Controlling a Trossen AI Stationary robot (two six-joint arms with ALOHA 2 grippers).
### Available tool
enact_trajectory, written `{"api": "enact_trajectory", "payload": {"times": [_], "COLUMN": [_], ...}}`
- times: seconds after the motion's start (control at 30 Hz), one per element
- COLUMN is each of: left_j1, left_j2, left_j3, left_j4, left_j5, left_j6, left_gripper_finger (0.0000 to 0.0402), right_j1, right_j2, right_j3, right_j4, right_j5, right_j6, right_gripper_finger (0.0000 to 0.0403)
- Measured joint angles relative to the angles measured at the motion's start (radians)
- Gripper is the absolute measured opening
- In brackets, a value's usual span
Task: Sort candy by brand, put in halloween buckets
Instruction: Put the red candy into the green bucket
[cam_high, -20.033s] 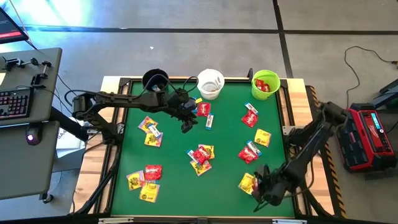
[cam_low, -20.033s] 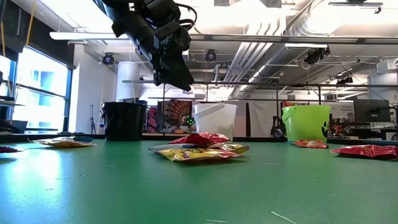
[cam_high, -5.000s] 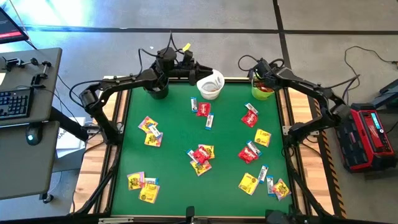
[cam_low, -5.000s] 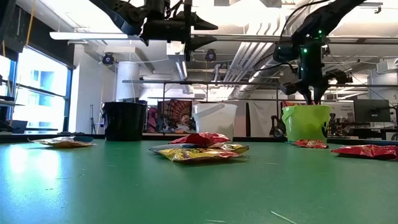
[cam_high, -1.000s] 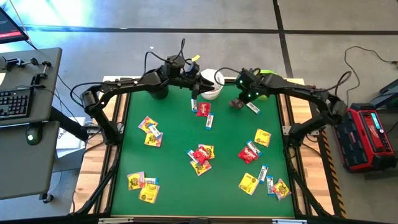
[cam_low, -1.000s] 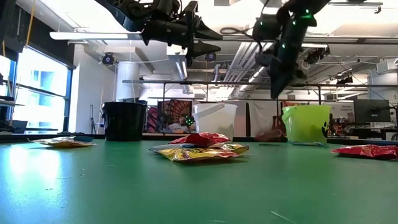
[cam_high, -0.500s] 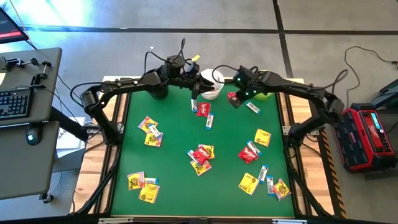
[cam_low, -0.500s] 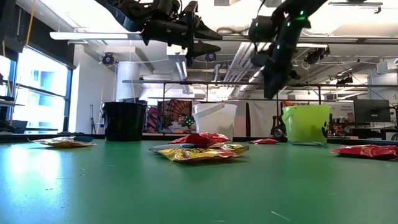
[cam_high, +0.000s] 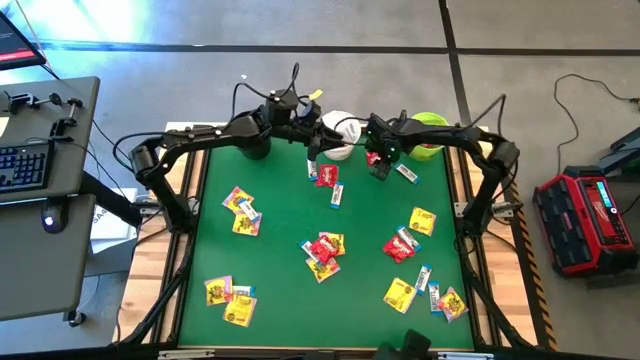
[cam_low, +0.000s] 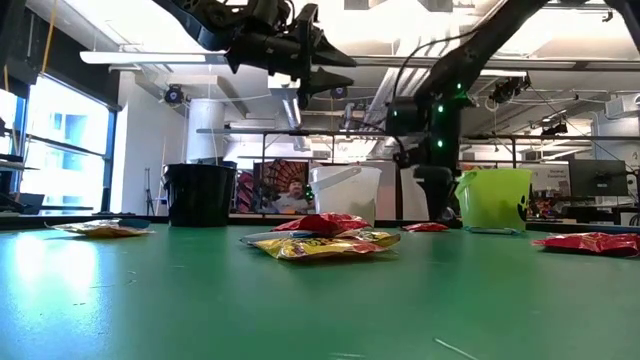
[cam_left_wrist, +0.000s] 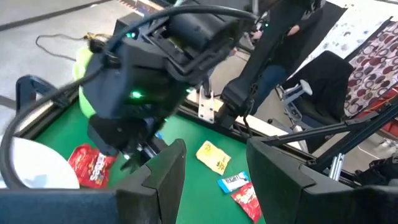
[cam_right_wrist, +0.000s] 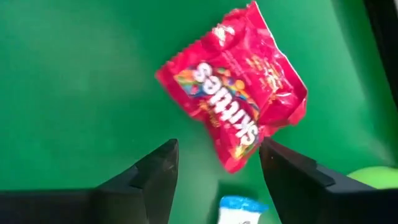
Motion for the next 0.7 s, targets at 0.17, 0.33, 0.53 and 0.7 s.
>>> {"api": "enact_trajectory", "payload": {"times": [0.17,0.33,0.53,0.7], "left_j1": [0.0,0.0,0.0,0.0], "left_j2": [0.0,0.0,0.0,0.0], "left_j3": [0.0,0.0,0.0,0.0], "left_j4": [-0.02,-0.021,-0.022,-0.021], "left_j5": [0.0,0.0,-0.001,-0.001], "left_j6": [0.0,0.0,0.0,0.0], "left_gripper_finger": [0.0163,0.0163,0.0163,0.0163], "right_j1": [-0.042,-0.06,-0.058,-0.058], "right_j2": [0.031,0.06,0.07,0.069], "right_j3": [0.0,0.0,0.002,0.01], "right_j4": [0.009,0.009,0.016,0.009], "right_j5": [-0.063,-0.074,-0.074,-0.065], "right_j6": [-0.046,-0.081,-0.089,-0.08], "right_gripper_finger": [0.0211,0.02,0.0132,0.0021]}}
